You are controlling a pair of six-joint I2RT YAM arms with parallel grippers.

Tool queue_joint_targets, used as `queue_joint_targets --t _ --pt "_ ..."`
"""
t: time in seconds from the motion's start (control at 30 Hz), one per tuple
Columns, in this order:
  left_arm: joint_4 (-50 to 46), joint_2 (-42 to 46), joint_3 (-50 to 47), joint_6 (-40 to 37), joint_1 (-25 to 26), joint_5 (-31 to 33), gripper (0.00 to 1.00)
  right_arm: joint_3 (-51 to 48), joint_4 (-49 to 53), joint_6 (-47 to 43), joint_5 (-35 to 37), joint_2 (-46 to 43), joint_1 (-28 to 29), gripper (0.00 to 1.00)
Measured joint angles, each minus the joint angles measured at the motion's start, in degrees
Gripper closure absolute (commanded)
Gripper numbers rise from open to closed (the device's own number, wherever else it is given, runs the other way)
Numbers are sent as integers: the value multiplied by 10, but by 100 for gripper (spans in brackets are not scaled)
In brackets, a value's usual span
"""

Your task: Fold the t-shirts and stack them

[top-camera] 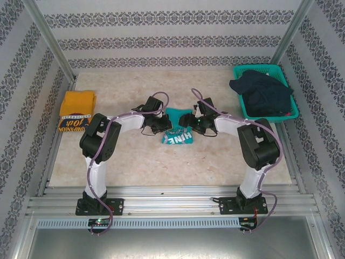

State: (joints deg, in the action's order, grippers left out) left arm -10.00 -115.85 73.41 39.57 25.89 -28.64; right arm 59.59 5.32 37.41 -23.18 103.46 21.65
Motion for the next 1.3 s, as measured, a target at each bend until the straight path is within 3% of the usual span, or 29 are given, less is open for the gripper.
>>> queue_joint_targets --t 0.37,0.7,1.03,1.3 --pt "-85 70 -22 -226 -75 10 100 -59 -51 -167 -8 -139 72 2" --pt "-210 78 17 -363 -174 -22 100 -27 -26 -322 -2 -164 187 2" --pt "-368 78 104 -511 -254 14 100 44 1 -368 2 -132 202 2" --pt "-432 78 137 -569 -336 59 100 61 33 -381 2 -124 202 2"
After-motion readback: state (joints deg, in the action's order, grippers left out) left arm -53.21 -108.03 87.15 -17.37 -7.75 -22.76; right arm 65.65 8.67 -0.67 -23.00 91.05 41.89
